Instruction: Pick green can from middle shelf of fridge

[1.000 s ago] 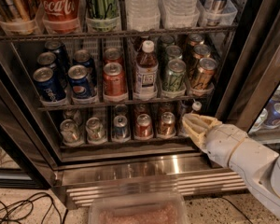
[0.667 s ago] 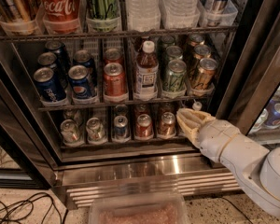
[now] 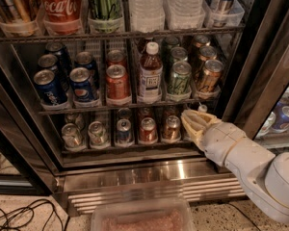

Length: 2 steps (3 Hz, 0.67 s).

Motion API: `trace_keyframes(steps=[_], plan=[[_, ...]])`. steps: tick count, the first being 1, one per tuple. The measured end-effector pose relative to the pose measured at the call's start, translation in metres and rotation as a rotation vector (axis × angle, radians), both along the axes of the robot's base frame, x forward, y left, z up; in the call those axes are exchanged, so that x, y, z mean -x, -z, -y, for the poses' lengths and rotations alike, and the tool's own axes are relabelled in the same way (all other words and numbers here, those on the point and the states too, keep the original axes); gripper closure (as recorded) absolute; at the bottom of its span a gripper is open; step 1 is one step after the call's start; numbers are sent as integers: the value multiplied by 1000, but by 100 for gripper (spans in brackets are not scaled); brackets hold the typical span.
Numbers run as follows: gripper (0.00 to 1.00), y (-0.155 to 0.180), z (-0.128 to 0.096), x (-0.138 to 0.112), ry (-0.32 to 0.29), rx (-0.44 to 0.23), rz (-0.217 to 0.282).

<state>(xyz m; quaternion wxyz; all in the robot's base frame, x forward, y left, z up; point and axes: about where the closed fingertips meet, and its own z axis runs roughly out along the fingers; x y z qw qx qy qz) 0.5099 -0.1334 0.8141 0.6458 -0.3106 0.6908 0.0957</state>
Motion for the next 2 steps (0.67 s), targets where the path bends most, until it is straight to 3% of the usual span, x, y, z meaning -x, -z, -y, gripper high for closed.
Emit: trace_keyframes(steps=[1,2], plan=[[100,-6,-1,-9,20,-24,44],[92,-12,-1,-19,30,-42,91]])
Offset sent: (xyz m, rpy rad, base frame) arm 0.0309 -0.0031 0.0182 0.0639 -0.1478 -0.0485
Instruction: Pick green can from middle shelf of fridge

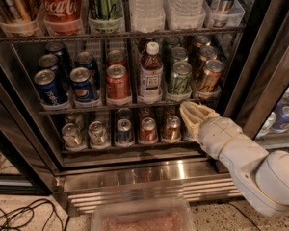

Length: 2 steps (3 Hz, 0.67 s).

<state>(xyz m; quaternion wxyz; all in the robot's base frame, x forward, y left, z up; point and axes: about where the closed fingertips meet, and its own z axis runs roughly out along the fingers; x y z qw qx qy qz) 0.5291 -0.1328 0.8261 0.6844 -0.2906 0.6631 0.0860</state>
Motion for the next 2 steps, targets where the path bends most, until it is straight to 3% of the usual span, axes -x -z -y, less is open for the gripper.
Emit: trace_keyframes(steps=[2], plan=[[51,-8,4,-11,30,-11,60]])
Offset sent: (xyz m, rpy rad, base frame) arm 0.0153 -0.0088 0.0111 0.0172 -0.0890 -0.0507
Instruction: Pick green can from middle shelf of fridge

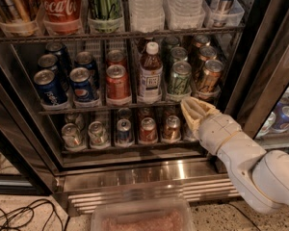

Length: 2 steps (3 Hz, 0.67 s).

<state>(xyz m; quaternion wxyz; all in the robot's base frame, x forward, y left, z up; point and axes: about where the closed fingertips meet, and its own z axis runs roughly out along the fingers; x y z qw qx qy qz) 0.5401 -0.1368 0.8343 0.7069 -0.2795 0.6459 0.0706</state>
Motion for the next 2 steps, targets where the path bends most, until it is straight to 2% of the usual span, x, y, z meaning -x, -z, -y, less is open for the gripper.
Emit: trace_keyframes(steps=[1,2], plan=[[43,-1,-1,-3,4,0,15],[38,3,-2,-19,11,-7,32]])
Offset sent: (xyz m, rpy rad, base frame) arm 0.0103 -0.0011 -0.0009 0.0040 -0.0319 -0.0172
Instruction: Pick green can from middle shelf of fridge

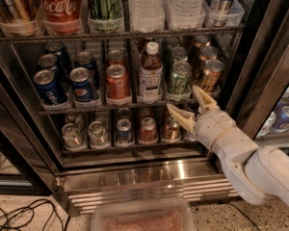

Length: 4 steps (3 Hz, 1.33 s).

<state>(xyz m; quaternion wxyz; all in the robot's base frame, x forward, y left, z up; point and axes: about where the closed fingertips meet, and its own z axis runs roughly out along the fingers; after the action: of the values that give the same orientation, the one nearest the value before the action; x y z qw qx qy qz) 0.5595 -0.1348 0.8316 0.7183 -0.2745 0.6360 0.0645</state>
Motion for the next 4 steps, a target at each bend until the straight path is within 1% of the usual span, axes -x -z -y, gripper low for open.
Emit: trace_keyframes(steps=[2,3,4], plan=[[35,-3,4,-18,14,0,29],[32,-7,3,-41,15,1,63],[32,-6,3,-48,13,0,65]])
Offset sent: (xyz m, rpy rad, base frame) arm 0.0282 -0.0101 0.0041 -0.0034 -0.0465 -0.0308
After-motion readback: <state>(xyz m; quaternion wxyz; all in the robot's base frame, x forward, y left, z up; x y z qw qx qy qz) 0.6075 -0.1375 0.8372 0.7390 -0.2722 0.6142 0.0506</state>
